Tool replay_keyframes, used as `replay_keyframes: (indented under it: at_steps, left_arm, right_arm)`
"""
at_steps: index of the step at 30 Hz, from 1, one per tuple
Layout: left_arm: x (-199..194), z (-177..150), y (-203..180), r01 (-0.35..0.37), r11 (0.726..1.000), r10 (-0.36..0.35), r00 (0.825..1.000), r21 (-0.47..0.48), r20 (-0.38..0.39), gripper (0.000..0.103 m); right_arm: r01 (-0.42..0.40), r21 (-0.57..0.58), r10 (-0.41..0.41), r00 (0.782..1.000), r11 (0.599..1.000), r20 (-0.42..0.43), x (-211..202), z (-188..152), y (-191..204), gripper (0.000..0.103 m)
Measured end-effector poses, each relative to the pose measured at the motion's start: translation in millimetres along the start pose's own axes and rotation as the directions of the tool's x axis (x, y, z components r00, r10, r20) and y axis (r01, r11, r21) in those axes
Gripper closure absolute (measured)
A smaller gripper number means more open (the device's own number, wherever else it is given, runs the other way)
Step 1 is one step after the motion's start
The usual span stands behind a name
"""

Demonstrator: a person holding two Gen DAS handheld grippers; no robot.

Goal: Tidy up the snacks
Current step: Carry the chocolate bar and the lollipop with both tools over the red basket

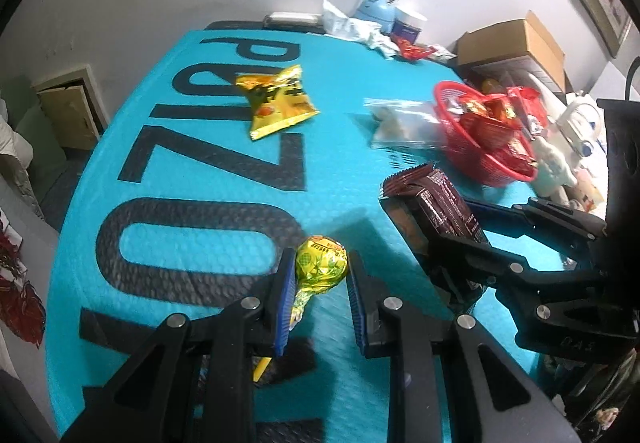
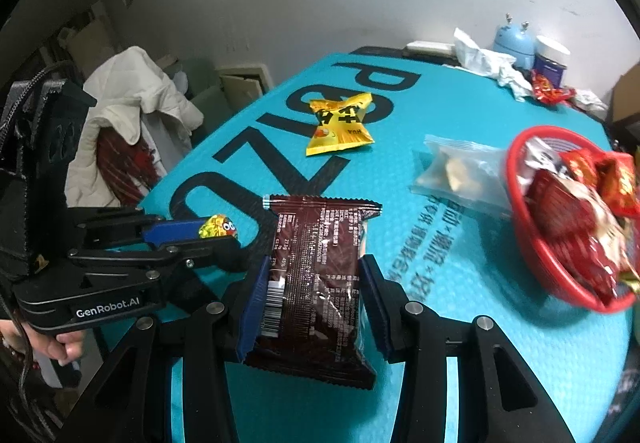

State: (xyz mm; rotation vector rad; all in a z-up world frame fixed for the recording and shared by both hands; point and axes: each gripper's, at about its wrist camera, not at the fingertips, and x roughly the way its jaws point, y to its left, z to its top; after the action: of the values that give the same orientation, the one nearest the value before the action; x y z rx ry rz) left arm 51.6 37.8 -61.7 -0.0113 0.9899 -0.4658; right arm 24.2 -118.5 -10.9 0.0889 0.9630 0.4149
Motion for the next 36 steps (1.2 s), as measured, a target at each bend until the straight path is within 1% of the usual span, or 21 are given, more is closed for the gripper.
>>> replay_keyframes:
  at_steps: [6, 14, 19, 28, 36]
  left_arm:
    - [-16, -11, -27, 0.023, 0.999, -0.024, 0.999, 0.037, 0.026, 0.079]
    - [-30, -23, -66, 0.077, 0.991, -0.082, 0.996, 0.105, 0.038, 0.079]
    - [-34, -28, -90, 0.120, 0.983, -0.127, 0.991, 0.140, 0.044, 0.079]
    - [-37, -26, -124, 0.176, 0.964, -0.187, 0.981, 0.198, 0.040, 0.079]
    - [-39, -10, -149, 0.215, 0.942, -0.232, 0.972, 0.257, 0.038, 0.079]
  right_arm:
    - [0.011, 0.015, -0.012, 0.999, 1.000, 0.041, -31, -19, -1, 0.058]
    - [0.037, 0.067, -0.042, 0.996, 0.997, 0.082, -67, -49, -8, 0.058]
    - [0.060, 0.094, -0.069, 0.992, 0.994, 0.102, -86, -64, -14, 0.058]
    - [0.104, 0.146, -0.125, 0.981, 0.984, 0.146, -119, -82, -28, 0.058]
    - [0.140, 0.196, -0.177, 0.966, 0.971, 0.188, -143, -85, -45, 0.058]
